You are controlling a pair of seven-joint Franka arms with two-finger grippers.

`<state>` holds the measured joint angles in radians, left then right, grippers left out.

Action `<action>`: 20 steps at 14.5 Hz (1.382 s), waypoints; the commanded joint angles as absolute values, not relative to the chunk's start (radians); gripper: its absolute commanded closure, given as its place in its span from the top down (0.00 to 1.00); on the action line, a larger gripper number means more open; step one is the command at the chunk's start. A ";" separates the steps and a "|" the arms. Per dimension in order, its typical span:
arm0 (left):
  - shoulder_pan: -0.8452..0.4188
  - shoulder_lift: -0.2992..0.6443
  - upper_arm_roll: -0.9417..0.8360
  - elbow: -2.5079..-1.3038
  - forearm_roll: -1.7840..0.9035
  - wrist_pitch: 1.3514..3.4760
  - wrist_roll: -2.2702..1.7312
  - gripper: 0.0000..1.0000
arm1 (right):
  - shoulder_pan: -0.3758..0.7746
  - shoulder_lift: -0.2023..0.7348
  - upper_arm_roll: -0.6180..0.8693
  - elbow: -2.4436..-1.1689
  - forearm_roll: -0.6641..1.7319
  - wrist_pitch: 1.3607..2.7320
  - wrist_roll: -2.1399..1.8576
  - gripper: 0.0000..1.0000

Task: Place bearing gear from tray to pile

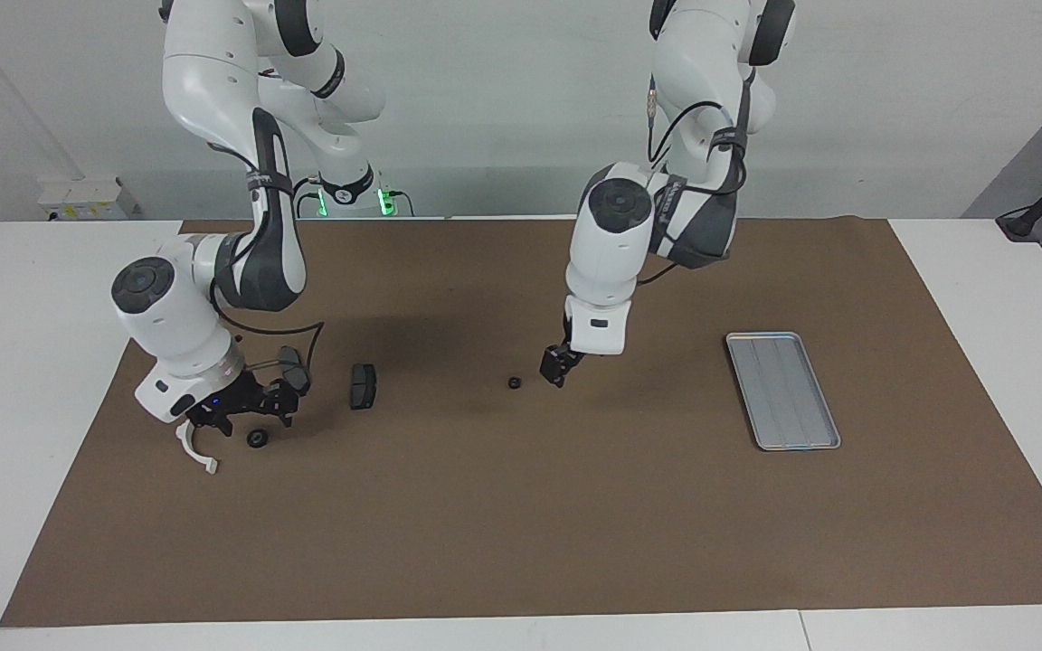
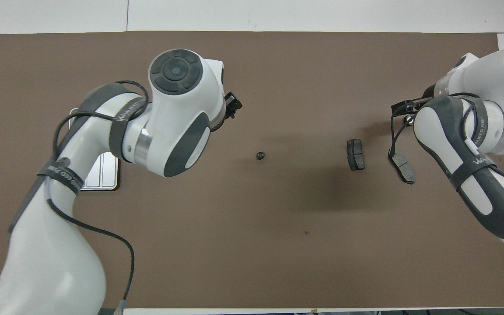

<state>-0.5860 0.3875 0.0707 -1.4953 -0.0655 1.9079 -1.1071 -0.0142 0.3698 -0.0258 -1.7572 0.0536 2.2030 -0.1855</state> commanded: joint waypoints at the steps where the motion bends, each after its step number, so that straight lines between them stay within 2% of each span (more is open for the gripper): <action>1: -0.493 0.260 0.061 -1.540 -0.057 1.774 -0.967 1.00 | 0.029 0.350 -0.023 -1.662 0.067 2.097 -0.108 1.00; 7: -0.270 0.103 0.063 -1.558 -0.058 1.571 -0.622 1.00 | 0.222 0.414 -0.025 -1.442 -0.004 1.941 0.173 1.00; 9: -0.197 0.025 0.063 -1.600 -0.060 1.560 -0.517 1.00 | 0.323 0.417 -0.026 -1.424 -0.021 1.911 0.323 0.99; 15: -0.114 -0.029 0.066 -1.598 -0.057 1.508 -0.388 1.00 | 0.501 0.457 -0.021 -1.457 -0.018 1.948 0.612 0.98; 20: -0.060 -0.003 0.055 -1.594 -0.060 1.592 -0.285 1.00 | 0.546 0.471 -0.018 -1.647 -0.018 2.132 0.643 0.96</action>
